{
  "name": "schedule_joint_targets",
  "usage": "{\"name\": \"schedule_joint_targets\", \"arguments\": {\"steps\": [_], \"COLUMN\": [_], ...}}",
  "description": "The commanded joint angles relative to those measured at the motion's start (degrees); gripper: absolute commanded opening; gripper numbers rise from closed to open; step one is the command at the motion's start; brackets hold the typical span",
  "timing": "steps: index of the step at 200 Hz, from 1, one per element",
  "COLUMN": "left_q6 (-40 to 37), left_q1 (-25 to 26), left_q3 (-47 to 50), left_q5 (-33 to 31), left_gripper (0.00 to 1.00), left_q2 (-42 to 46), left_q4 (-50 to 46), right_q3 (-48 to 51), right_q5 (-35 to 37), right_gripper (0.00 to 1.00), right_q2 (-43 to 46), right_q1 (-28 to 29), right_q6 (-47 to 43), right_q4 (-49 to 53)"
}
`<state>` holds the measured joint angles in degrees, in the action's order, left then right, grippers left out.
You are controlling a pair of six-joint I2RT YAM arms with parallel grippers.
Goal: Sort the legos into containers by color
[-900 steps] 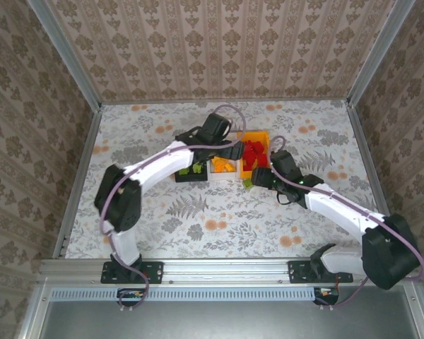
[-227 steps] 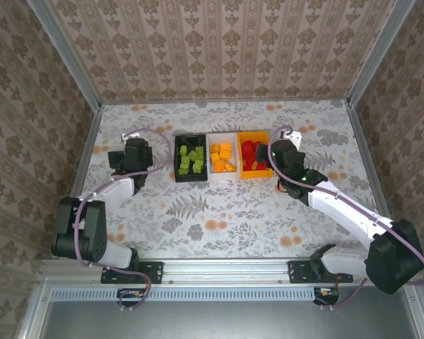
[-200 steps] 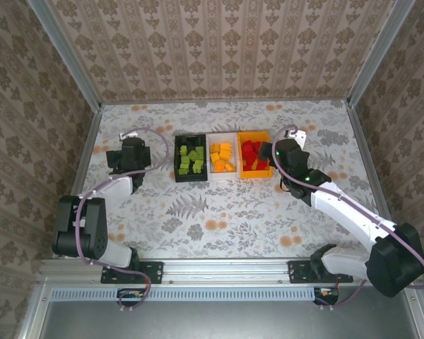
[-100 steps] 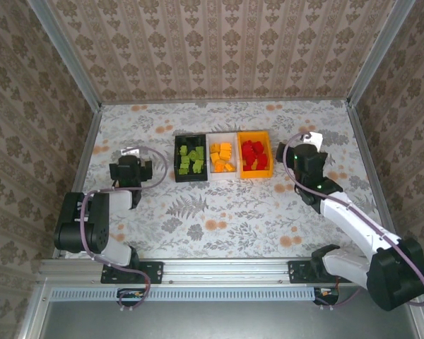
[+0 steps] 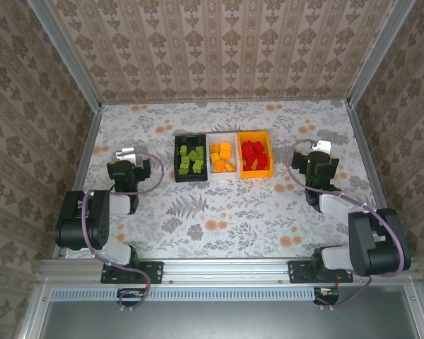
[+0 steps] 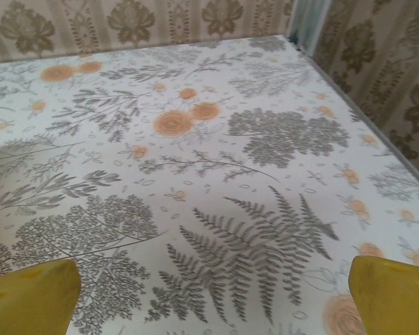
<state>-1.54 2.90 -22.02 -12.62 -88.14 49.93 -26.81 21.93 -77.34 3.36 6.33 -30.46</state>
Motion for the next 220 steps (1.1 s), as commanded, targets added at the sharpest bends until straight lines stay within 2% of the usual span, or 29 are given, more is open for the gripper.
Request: {"name": "schedule_joint_targets", "arguments": {"steps": [1,14,24,43,56,68,80,220], "left_q6": [0.7,0.75,0.67,0.69,0.65,0.66,0.67,0.59], "left_q1": [-0.23,-0.19,-0.19,-0.22,-0.2,-0.19,-0.17,-0.17], "left_q3": [0.25,0.31,0.31,0.27,0.31,0.31,0.31,0.23], "left_q5": [0.1,0.13,0.14,0.12,0.13,0.14,0.22,0.12], "left_gripper": [1.0,1.0,1.0,1.0,1.0,1.0,1.0,1.0], "left_q2": [-0.19,-0.08,-0.08,-0.08,-0.04,-0.04,-0.05,-0.15], "left_q4": [2.22,2.28,2.27,2.27,2.23,2.27,2.26,2.22], "right_q3": [1.11,2.44,0.76,0.44,2.79,6.2,4.95,5.01], "right_q5": [-3.68,-4.01,-5.68,-7.72,-10.23,-8.02,-6.7,-6.25], "right_gripper": [1.0,1.0,1.0,1.0,1.0,1.0,1.0,1.0], "right_q2": [-4.44,-7.79,-7.44,-8.11,-8.92,-11.92,-9.75,-10.29], "right_q1": [-0.37,-0.32,-0.27,-0.4,-0.57,-0.56,-0.88,-0.63], "right_q6": [-1.42,-2.0,-2.11,-2.82,-3.51,-3.34,-1.74,-1.93], "right_q4": [-9.7,-15.71,-11.36,-11.53,-15.7,-26.56,-20.63,-21.57]}}
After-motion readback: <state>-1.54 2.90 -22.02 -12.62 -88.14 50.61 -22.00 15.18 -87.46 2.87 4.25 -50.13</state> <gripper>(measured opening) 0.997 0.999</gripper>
